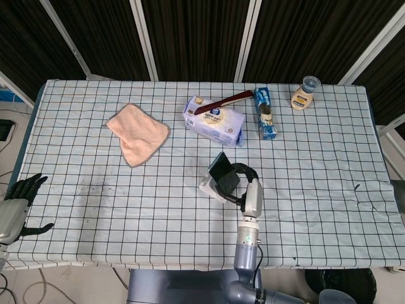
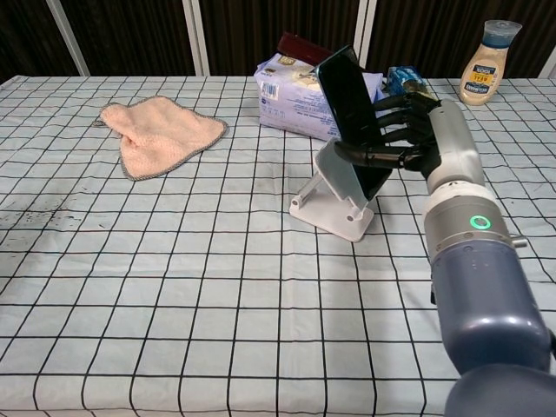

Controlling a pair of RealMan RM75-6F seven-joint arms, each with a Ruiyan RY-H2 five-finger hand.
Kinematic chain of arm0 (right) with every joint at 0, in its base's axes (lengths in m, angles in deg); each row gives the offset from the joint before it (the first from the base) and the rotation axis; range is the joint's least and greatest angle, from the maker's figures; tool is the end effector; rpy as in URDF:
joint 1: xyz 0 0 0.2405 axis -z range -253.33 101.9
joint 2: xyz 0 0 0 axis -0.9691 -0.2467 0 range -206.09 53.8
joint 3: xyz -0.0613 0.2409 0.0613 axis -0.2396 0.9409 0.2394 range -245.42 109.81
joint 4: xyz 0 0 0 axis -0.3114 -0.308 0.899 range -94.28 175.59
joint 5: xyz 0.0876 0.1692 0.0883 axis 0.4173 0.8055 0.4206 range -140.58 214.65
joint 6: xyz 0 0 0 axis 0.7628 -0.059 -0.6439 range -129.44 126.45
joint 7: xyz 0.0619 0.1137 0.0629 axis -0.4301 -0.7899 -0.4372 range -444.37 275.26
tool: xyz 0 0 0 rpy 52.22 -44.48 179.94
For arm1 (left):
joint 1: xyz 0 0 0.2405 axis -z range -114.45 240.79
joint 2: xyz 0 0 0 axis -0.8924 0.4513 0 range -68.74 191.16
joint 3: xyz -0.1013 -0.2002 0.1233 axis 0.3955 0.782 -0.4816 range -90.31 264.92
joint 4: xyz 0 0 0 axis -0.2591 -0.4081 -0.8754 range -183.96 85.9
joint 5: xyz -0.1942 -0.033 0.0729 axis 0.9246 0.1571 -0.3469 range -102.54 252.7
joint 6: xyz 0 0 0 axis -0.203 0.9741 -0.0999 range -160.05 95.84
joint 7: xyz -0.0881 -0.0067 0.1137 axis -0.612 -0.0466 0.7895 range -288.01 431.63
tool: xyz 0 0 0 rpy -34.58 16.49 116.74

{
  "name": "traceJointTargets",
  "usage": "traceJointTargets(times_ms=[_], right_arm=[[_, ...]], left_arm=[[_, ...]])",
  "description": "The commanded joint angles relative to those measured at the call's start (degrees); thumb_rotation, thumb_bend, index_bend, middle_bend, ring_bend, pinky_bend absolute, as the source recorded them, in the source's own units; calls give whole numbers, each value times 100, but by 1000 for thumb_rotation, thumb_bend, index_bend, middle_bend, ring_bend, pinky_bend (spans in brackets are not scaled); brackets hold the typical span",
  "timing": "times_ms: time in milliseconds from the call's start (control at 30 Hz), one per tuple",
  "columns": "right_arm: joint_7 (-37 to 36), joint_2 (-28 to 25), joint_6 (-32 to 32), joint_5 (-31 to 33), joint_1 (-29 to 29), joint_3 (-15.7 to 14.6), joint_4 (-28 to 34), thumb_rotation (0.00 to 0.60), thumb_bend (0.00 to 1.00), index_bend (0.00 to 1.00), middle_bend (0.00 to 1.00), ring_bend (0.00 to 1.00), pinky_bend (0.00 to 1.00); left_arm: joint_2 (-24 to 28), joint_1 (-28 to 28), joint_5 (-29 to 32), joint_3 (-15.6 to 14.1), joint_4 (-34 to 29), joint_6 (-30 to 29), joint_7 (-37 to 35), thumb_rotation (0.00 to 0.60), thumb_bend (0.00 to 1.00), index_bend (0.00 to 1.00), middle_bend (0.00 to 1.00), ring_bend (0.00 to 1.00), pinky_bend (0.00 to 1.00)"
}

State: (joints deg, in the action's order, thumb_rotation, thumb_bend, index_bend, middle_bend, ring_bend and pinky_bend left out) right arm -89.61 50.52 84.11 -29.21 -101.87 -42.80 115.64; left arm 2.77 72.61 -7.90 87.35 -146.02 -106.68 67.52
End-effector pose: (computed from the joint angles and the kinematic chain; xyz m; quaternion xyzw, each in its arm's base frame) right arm -0.1096 -0.2799 -0.0797 0.2656 -0.6209 0.6243 0.3927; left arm -0.3096 0.1913 0.1558 -0.6215 -0.4581 -0.3465 0.5327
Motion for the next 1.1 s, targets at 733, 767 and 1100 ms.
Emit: traceJointTargets(times_ms=[733,767,1100], right_arm=[[208,-2117,-30,-230,813,201,1599,600,424,783,685,335,148],[225,-2266,-47,-229,877,183,1670,600,424,783,685,335,148],[26,-4133,-281,-557,1674,-388,2438,600,424,783,685,335,148]], left_arm=[[-105,-41,17,5,28,-94,214,600,0,0,0,0,0],[-110,-43,16,6,29,-100,224,600,0,0,0,0,0],[-234,-96,4,29,79,-256,436,600,0,0,0,0,0]])
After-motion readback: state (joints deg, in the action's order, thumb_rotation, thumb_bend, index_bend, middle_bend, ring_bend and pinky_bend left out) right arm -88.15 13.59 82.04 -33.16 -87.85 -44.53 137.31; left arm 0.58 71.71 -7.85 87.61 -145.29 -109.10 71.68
